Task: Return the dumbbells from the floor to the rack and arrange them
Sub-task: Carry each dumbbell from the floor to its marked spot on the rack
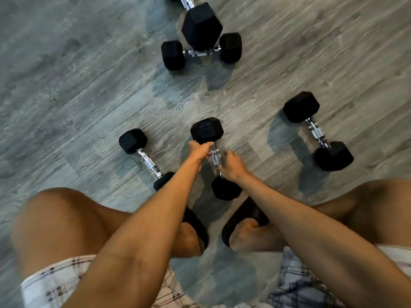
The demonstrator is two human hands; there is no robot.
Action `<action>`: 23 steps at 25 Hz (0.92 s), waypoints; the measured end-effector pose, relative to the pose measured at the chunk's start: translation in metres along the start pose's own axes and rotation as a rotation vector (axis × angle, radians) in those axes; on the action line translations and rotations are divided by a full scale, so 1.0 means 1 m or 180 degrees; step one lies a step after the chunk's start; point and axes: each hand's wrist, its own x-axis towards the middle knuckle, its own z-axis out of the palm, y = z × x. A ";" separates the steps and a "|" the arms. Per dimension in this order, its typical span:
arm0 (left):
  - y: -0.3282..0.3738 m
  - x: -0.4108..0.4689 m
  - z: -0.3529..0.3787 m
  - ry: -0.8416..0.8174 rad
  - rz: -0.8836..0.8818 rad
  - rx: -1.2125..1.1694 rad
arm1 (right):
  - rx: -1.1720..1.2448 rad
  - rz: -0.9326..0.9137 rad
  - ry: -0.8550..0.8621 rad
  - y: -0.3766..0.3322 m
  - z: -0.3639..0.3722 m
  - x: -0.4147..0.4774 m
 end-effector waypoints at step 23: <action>0.021 -0.149 0.014 -0.0122 -0.0459 -0.1491 | 0.1103 -0.0197 -0.0326 -0.037 -0.049 -0.146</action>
